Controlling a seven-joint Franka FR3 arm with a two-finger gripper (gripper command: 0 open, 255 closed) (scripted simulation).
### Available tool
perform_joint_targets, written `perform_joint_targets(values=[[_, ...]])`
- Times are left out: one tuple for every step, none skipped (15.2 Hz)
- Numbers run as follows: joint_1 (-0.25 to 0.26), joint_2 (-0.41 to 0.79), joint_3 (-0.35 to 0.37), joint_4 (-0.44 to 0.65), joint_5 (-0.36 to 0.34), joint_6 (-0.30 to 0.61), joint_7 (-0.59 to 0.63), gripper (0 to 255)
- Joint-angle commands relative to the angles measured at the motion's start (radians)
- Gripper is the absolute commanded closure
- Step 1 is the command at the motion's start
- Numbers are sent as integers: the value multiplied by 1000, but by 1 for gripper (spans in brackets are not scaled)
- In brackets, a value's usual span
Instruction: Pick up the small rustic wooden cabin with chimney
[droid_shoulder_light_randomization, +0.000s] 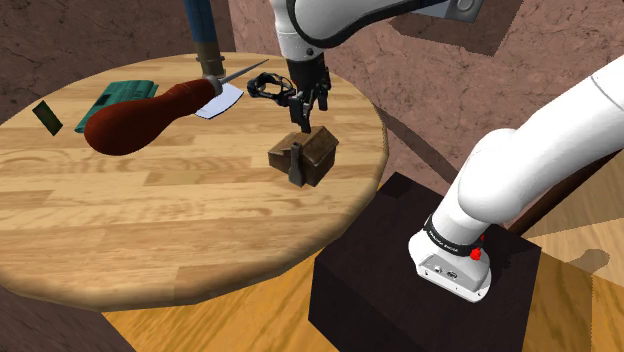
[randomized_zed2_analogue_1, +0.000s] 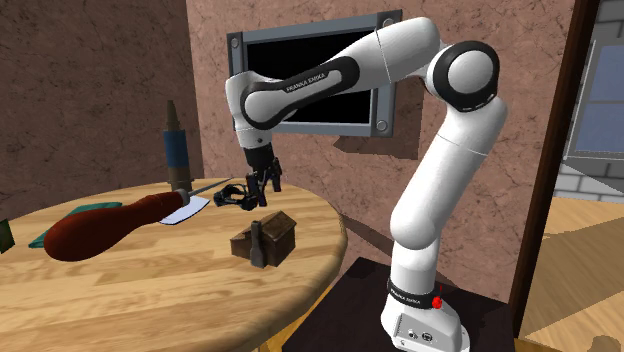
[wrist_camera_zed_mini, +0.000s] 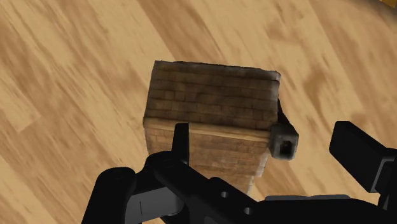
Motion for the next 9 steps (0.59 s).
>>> perform_joint_targets(values=[[9,74,32,34,-8,38,33,0],[12,108,45,52,-14,52,47,0],[15,143,58,72,-22,66,61,0],[16,146,59,73,-23,67,63,0],[16,150,59,63,-24,80,65,0],[16,154,60,53,-25,94,68,0],[16,158,61,43,-26,107,70,0],[16,162,62,34,-28,121,73,0],[16,166,62,24,-29,134,75,0]])
